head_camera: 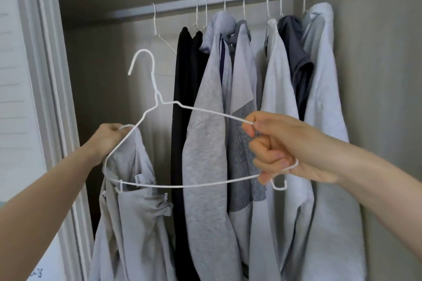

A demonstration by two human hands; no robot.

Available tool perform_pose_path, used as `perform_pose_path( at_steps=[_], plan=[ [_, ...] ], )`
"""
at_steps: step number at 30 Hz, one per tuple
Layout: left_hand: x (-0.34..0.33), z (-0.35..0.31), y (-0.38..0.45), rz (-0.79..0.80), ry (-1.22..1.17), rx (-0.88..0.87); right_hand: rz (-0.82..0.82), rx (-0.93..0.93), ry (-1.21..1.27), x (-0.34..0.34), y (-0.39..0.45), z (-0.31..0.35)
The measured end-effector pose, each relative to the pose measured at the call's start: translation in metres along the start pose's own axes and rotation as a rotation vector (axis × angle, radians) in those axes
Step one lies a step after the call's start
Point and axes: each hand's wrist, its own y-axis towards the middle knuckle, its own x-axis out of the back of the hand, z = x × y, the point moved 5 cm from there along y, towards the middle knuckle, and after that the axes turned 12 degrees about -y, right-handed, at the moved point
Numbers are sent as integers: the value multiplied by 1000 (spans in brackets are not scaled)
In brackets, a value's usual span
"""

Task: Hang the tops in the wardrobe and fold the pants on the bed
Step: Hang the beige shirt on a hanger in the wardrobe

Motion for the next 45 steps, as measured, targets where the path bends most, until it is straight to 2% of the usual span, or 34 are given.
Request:
perform_pose_path(
  at_steps=[4, 7, 11, 15, 19, 21, 22, 23, 24, 26, 27, 28, 30, 31, 32, 35, 37, 38, 39, 41, 43, 45],
  plan=[
    [-13, -13, -7, 156, 60, -65, -106, -25, -93, 9, 7, -2],
    [-13, -17, -11, 178, 123, -106, -131, -46, -122, 22, 4, 2],
    [-12, -20, -18, 182, 92, -107, -155, -49, -169, 29, 13, -1],
    [-31, -36, -33, 205, -30, -85, -130, -86, -172, 9, 37, -25],
    [-51, -56, -44, 187, -310, -33, -222, -26, -54, -19, 50, -63],
    [-52, -68, -48, 335, -449, 4, -288, 79, -39, -22, 50, -74],
    [-51, -76, -53, 439, -434, -28, -316, 123, -8, -19, 47, -77],
    [-45, -87, -58, 492, -310, -126, -337, 164, 45, -16, 45, -78],
    [-38, -96, -61, 484, -68, -305, -348, 200, 109, -12, 43, -78],
    [-26, -112, -61, 326, 499, -729, -356, 250, 227, -7, 40, -75],
    [-23, -115, -59, 240, 676, -830, -346, 269, 250, -8, 39, -72],
    [-21, -114, -58, 185, 731, -836, -333, 271, 270, -10, 38, -72],
    [-20, -112, -56, 189, 581, -797, -320, 224, 300, -14, 39, -75],
    [-21, -109, -56, 199, 468, -779, -335, 182, 256, -14, 39, -76],
    [-20, -105, -56, 179, 379, -768, -381, 151, 94, -13, 39, -76],
    [-17, -95, -53, 59, 352, -738, -745, 189, -846, 3, 33, -57],
    [-20, -92, -54, 20, 430, -713, -959, 256, -1116, -3, 28, -42],
    [-22, -92, -55, 11, 449, -702, -966, 331, -1152, -13, 28, -35],
    [-25, -92, -57, 13, 446, -697, -895, 383, -1153, -25, 32, -33],
    [-29, -91, -60, 26, 407, -687, -575, 370, -1104, -59, 45, -42],
    [-32, -92, -63, 37, 370, -675, -238, 180, -1031, -92, 57, -69],
    [-30, -93, -65, 26, 335, -662, 8, 40, -919, -119, 61, -95]
  ],
)
